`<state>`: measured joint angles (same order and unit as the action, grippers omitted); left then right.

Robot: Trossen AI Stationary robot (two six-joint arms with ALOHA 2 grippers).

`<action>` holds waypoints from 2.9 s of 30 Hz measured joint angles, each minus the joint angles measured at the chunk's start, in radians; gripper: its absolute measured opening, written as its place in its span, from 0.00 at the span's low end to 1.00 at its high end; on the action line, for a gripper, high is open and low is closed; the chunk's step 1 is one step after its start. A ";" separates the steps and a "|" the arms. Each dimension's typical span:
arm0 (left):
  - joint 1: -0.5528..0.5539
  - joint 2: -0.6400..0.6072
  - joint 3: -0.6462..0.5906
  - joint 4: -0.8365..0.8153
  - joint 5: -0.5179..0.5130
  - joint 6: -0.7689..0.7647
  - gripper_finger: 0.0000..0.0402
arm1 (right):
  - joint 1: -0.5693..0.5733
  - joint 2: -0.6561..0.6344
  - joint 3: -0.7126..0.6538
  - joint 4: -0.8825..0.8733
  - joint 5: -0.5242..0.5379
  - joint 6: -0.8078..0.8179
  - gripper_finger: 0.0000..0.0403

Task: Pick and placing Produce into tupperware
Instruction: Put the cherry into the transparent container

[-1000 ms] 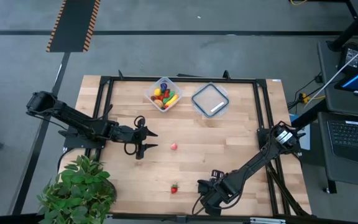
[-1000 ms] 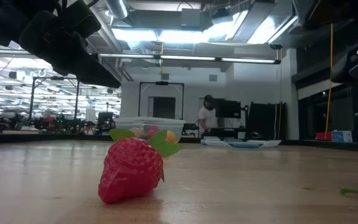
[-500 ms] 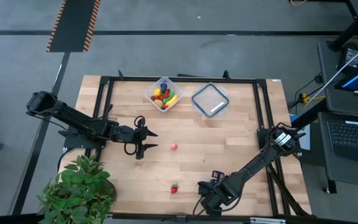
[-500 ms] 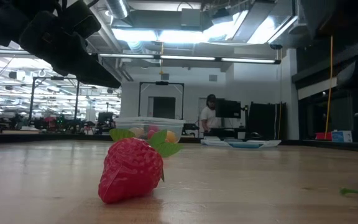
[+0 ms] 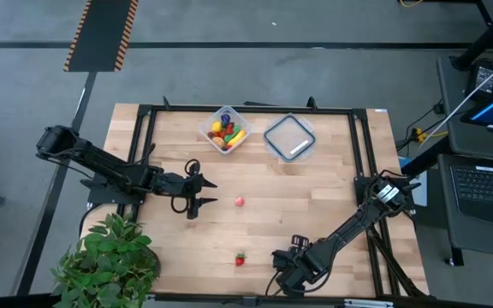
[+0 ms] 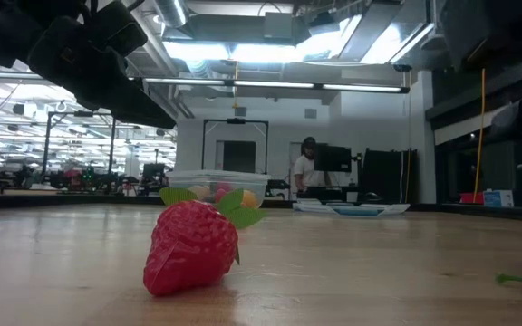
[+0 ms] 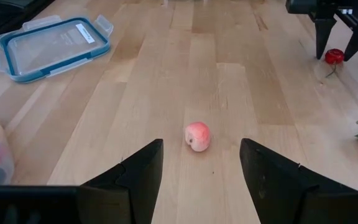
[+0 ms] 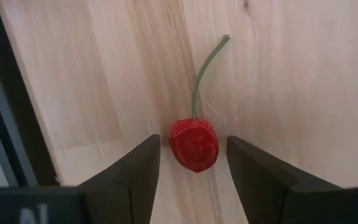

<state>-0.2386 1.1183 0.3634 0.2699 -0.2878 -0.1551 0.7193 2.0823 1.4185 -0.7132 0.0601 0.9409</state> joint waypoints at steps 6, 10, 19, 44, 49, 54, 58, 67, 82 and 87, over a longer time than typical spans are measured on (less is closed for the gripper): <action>0.000 0.000 0.000 0.000 0.000 0.000 0.51 | 0.000 0.001 -0.001 0.004 0.001 0.020 0.47; 0.000 0.000 0.000 0.000 0.000 0.000 0.51 | 0.000 0.002 -0.002 0.007 0.001 0.027 0.47; 0.000 0.000 0.000 0.000 0.000 0.000 0.51 | 0.000 0.002 -0.002 0.010 0.008 0.055 0.47; 0.000 0.000 0.000 0.000 0.000 -0.002 0.51 | -0.001 0.003 0.003 0.046 0.012 0.053 0.08; 0.000 0.000 0.000 0.000 0.000 -0.003 0.51 | -0.001 0.003 0.023 0.024 0.041 0.049 0.07; 0.000 0.000 0.000 -0.002 0.000 -0.003 0.51 | 0.000 -0.021 0.031 -0.012 0.088 0.075 0.07; 0.001 0.000 0.000 -0.001 0.000 -0.002 0.51 | 0.000 -0.045 0.031 -0.035 0.146 0.072 0.06; 0.001 0.000 0.000 -0.006 0.000 0.000 0.51 | 0.011 -0.143 0.033 -0.121 0.480 0.047 0.05; 0.001 0.000 0.000 -0.008 0.000 0.000 0.51 | 0.038 -0.248 0.023 -0.145 0.880 -0.003 0.05; 0.001 0.000 0.000 -0.008 0.000 0.000 0.51 | 0.039 -0.248 -0.042 -0.027 1.028 0.043 0.05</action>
<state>-0.2379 1.1179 0.3634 0.2615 -0.2878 -0.1547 0.7586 1.8347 1.3763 -0.7403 1.0878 0.9841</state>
